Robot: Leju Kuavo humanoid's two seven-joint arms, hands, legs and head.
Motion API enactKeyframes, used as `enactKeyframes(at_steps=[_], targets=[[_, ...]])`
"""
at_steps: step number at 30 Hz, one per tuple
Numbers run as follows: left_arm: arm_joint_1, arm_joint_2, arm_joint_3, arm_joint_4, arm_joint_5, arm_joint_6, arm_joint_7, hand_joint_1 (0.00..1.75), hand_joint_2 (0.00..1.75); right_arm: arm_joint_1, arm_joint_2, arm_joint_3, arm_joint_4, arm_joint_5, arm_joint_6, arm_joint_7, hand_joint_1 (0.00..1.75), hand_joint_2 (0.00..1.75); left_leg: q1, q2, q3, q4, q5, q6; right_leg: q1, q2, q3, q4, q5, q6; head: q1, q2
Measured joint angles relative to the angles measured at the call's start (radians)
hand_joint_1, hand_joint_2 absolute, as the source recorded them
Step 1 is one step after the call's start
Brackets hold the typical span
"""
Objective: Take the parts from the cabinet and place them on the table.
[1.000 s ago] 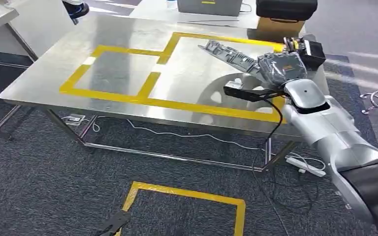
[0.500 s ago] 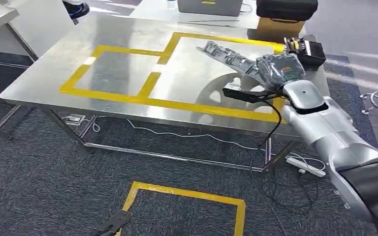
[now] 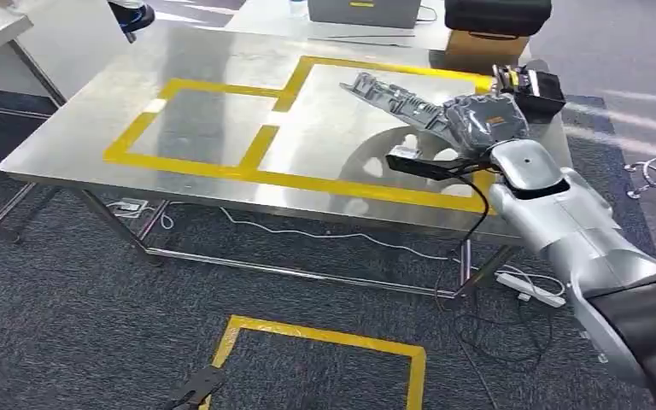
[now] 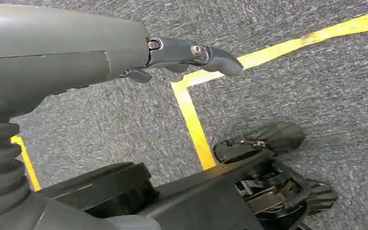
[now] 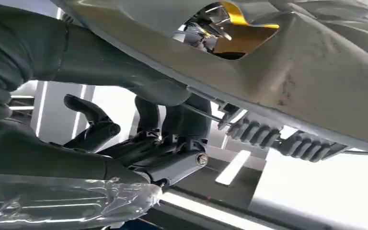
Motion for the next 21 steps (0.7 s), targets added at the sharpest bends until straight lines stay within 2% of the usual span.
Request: enactKeyframes(at_steps=[5, 10, 13, 14, 16, 17, 21], targets=[[0.0, 0.0, 0.0, 0.0, -0.009, -0.002, 0.013, 0.0, 1.75, 0.002, 0.01, 0.005, 0.0, 0.008, 0.0, -0.003, 1.75, 1.75, 0.0, 0.0, 0.0, 0.0, 0.0, 0.0, 0.0, 0.0, 0.0, 0.0, 0.0, 0.0, 0.0, 0.0], [-0.001, 0.0, 0.0, 0.0, -0.011, -0.002, -0.002, 0.0, 1.75, 0.01, 0.016, 0.014, -0.003, 0.008, 0.0, -0.003, 1.75, 1.75, 0.0, 0.0, 0.0, 0.0, 0.0, 0.0, 0.0, 0.0, 0.0, 0.0, 0.0, 0.0, 0.0, 0.0], [-0.001, 0.0, 0.0, 0.0, 0.002, -0.015, -0.034, 0.0, 1.75, 0.014, 0.017, 0.016, -0.003, 0.006, 0.001, -0.006, 1.75, 1.75, 0.0, 0.0, 0.0, 0.0, 0.0, 0.0, 0.0, 0.0, 0.0, 0.0, 0.0, 0.0, 0.0, 0.0], [-0.001, 0.0, 0.0, 0.0, 0.0, -0.023, -0.048, 0.0, 1.75, 0.015, 0.017, 0.016, -0.004, 0.005, 0.001, -0.009, 0.0, 1.75, 0.0, 0.0, 0.0, 0.0, 0.0, 0.0, 0.0, 0.0, 0.0, 0.0, 0.0, 0.0, 0.0, 0.0], [-0.002, 0.001, 0.0, 0.0, -0.01, -0.036, -0.061, 0.0, 1.75, 0.016, 0.017, 0.016, -0.01, 0.003, 0.002, -0.014, 0.0, 1.75, 0.0, 0.0, 0.0, 0.0, 0.0, 0.0, 0.0, 0.0, 0.0, 0.0, 0.0, 0.0, 0.0, 0.0], [-0.002, 0.001, 0.0, 0.0, -0.01, -0.037, -0.063, 0.0, 0.0, 0.015, 0.017, 0.016, -0.013, 0.002, 0.001, -0.015, 0.0, 1.75, 0.0, 0.0, 0.0, 0.0, 0.0, 0.0, 0.0, 0.0, 0.0, 0.0, 0.0, 0.0, 0.0, 0.0], [-0.002, 0.002, 0.0, 0.0, -0.003, -0.033, -0.065, 0.0, 0.0, 0.014, 0.017, 0.016, -0.022, -0.001, 0.002, -0.013, 0.0, 1.75, 0.0, 0.0, 0.0, 0.0, 0.0, 0.0, 0.0, 0.0, 0.0, 0.0, 0.0, 0.0, 0.0, 0.0]])
